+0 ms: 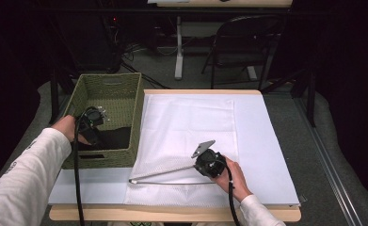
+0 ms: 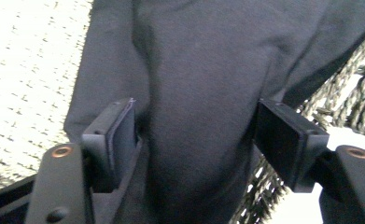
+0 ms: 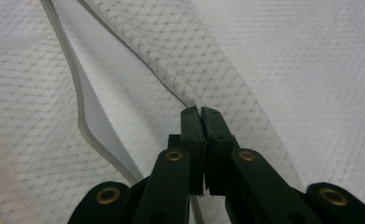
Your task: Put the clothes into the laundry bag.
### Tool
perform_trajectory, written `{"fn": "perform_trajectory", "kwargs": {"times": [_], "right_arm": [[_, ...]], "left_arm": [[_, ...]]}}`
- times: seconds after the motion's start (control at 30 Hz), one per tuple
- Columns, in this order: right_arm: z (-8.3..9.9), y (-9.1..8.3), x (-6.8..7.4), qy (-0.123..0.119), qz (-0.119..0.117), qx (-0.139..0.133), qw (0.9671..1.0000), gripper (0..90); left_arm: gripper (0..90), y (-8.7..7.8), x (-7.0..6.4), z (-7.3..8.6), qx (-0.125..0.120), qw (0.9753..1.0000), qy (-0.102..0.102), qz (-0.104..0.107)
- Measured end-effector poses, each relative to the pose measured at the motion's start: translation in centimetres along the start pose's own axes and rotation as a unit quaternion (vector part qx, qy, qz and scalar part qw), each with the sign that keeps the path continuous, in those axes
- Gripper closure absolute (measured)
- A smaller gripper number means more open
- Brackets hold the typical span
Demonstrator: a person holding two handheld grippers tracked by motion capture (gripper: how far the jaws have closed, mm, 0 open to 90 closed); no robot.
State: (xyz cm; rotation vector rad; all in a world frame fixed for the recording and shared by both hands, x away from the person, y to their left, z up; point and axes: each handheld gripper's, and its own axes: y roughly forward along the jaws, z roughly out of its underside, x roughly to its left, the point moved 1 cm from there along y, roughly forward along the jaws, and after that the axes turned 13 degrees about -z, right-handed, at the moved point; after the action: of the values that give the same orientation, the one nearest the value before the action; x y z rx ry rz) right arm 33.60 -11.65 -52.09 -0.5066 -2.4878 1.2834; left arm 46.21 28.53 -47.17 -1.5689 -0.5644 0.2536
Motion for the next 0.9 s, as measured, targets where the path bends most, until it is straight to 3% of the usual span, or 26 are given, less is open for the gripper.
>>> {"fn": "perform_trajectory", "kwargs": {"times": [0.2,0.47,0.6,0.9], "right_arm": [[0.0,0.1,0.1,0.002,-0.001,-0.001,1.0,89.1],[0.0,0.1,0.1,-0.002,0.001,0.001,1.0,89.1],[0.0,0.1,0.1,-0.004,0.001,-0.001,1.0,89.2],[0.0,0.0,0.2,0.001,0.0,0.0,1.0,89.1]], "left_arm": [[36.1,0.3,-0.1,-0.2,0.015,0.9996,0.017,0.016],[59.7,0.9,-0.5,-0.2,0.017,0.9988,0.028,0.035],[67.4,0.7,-0.7,0.1,0.004,0.9989,0.037,0.028],[73.6,-0.3,-0.8,0.5,-0.01,0.9987,0.048,0.016]]}}
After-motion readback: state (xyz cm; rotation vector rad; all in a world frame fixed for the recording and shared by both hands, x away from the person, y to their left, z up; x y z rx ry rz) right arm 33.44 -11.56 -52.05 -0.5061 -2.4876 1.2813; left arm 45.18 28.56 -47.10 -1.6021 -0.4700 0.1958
